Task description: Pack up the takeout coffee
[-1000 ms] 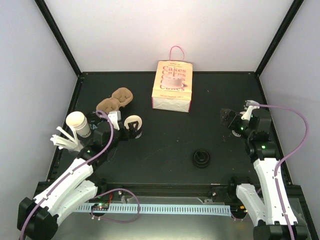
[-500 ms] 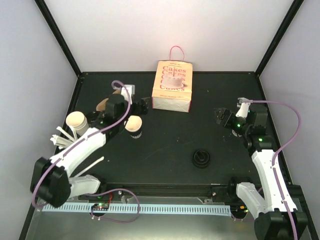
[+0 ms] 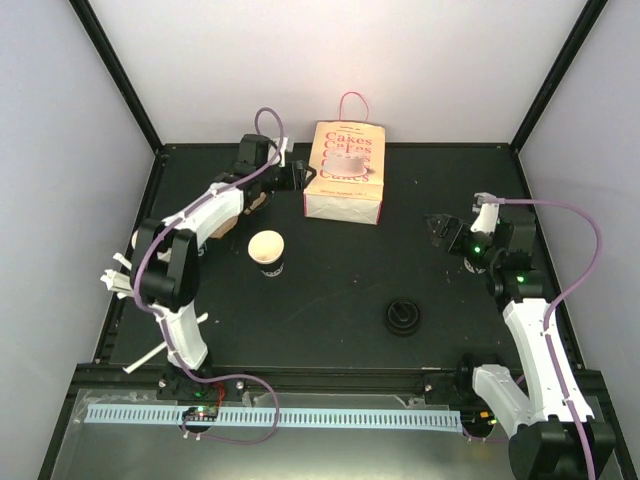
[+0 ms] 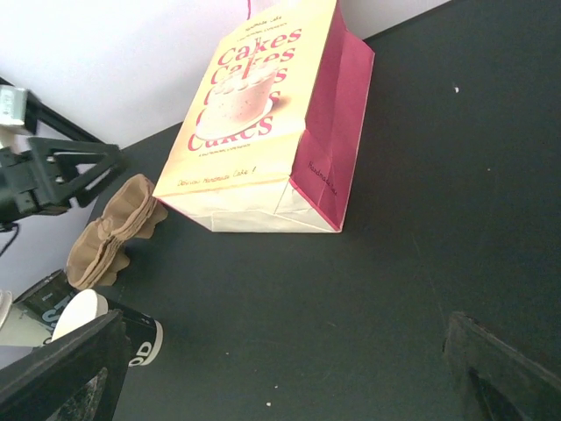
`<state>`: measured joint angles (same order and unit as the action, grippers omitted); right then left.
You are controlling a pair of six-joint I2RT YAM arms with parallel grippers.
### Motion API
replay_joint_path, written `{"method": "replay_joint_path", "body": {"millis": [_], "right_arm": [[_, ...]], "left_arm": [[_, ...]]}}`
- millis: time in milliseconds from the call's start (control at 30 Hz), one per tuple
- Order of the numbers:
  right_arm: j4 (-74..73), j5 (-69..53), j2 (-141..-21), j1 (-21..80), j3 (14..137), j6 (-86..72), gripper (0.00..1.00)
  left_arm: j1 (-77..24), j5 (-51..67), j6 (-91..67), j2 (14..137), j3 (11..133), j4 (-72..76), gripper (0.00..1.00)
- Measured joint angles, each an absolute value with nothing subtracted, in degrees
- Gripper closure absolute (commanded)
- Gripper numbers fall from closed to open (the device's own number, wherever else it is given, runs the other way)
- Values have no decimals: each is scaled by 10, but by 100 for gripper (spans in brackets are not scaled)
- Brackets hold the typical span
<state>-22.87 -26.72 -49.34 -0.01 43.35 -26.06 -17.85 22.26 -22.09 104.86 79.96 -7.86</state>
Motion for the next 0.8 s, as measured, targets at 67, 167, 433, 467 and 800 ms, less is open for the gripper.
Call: {"method": "replay_joint_path", "body": {"millis": [67,167,433,467,800], "right_arm": [[-225,-267,-490,0,432,-261,0],[-222,-267,-482,0,425,-263,0],[-219,-267,-472,0,416,-271,0],[-219,-267,-472,0,416,-271,0],[-223,-267,-481,0,418,-271,0]], "left_arm": [[-168,261,-230,1083,823,-86,40],[-156,291,-241,1121,839,-101,39],[-153,306,-248,1146,854,-121,65],[-153,312,-247,1153,860,-121,66],[-150,339,-249,1184,872,-131,98]]}}
